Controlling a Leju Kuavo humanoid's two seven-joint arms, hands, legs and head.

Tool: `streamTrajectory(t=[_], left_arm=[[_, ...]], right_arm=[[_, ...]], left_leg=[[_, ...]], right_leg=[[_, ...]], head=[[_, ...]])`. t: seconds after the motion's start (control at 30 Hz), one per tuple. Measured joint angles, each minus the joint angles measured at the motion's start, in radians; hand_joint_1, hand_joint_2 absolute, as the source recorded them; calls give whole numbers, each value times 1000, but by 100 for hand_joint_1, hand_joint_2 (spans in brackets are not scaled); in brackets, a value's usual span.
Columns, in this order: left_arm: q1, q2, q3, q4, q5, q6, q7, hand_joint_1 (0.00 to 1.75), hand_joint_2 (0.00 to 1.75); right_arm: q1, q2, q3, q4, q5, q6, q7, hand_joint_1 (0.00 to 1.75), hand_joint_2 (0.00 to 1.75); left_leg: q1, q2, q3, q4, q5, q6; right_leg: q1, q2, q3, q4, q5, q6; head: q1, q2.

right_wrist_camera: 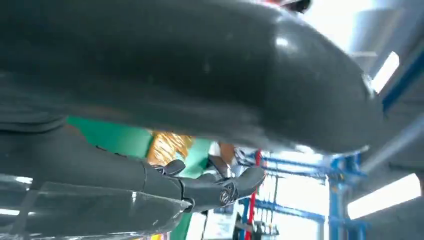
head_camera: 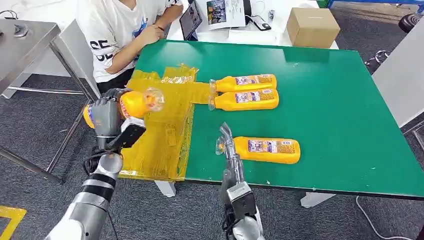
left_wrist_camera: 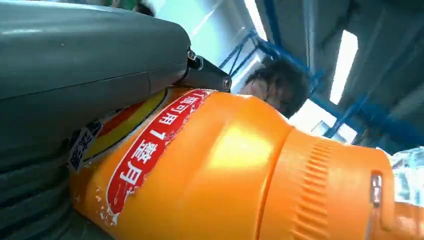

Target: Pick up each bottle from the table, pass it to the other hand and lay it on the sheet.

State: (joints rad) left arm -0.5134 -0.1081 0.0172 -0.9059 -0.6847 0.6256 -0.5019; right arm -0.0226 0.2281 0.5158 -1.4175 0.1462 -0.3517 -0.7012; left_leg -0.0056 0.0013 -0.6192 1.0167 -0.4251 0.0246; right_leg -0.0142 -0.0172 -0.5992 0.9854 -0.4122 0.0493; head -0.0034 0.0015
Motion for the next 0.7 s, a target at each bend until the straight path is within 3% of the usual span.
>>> streamTrajectory(t=[0.1, 0.27, 0.7], left_arm=[[-52, 29, -27, 122, -154, -11, 66, 175, 175], [-83, 51, -50, 212, -166, -11, 78, 175, 175], [-104, 65, -65, 277, -178, -13, 83, 175, 175]], right_arm=[[0, -2, -3, -46, -24, 0, 0, 0, 0], [1, -4, -3, -79, -32, 0, 0, 0, 0], [1, -7, -4, -96, -33, 0, 0, 0, 0]], left_leg=[[0, 1, 0, 0, 0, 0], [0, 0, -1, 0, 0, 0], [0, 1, -1, 0, 0, 0]], right_leg=[[0, 0, 0, 0, 0, 0], [0, 0, -1, 0, 0, 0], [0, 0, -1, 0, 0, 0]], head=[[0, 0], [0, 0], [0, 0]])
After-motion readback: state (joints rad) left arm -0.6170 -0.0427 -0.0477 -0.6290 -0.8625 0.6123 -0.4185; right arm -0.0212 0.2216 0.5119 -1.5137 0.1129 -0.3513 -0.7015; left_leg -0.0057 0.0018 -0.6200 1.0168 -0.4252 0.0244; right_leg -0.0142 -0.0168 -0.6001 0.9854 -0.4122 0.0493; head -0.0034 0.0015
